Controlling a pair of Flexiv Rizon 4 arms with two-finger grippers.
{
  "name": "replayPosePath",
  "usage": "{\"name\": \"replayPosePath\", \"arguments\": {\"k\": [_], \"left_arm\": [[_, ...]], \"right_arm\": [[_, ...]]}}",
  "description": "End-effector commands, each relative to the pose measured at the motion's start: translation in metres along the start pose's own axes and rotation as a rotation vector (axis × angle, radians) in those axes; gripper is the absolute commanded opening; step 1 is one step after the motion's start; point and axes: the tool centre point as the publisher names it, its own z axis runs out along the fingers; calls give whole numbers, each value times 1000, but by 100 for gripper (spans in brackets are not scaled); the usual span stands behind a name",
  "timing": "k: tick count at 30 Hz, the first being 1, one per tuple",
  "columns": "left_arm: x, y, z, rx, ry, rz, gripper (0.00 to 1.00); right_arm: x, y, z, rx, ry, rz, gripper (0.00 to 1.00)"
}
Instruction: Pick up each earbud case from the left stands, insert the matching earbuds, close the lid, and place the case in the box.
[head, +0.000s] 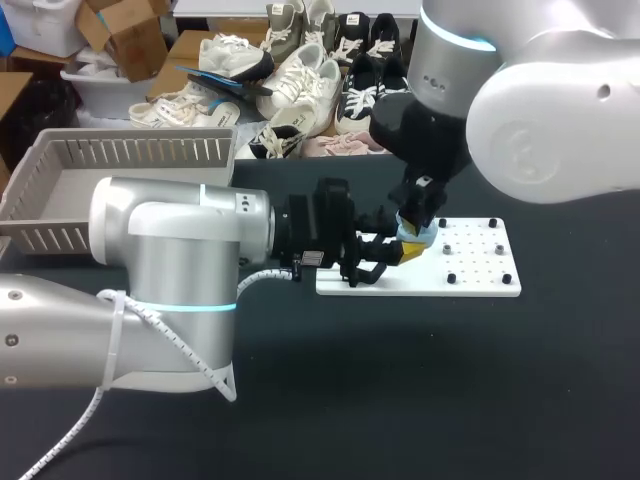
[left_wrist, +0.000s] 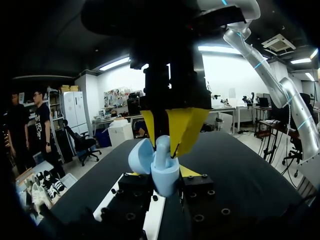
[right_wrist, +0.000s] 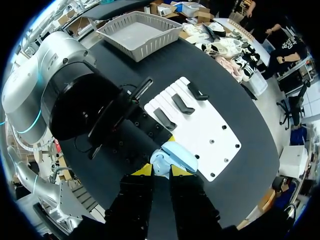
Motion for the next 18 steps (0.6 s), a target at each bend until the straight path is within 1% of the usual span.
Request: {"name": "replayPosePath", "arguments": {"k": [1, 6, 12, 16, 18], "left_arm": [[-1, -3, 2, -20, -3, 2, 0], [-1, -3, 2, -20, -3, 2, 0], [-1, -3, 2, -20, -3, 2, 0], [-1, -3, 2, -20, -3, 2, 0], [-1, -3, 2, -20, -3, 2, 0]], "right_arm": [[-1, 1, 1, 4, 5, 5, 12], [-2, 2, 1, 2, 3, 6, 19], [-2, 2, 1, 2, 4, 7, 24], [-1, 3, 0, 3, 3, 5, 26], [-1, 3, 0, 5, 2, 4, 25]]}}
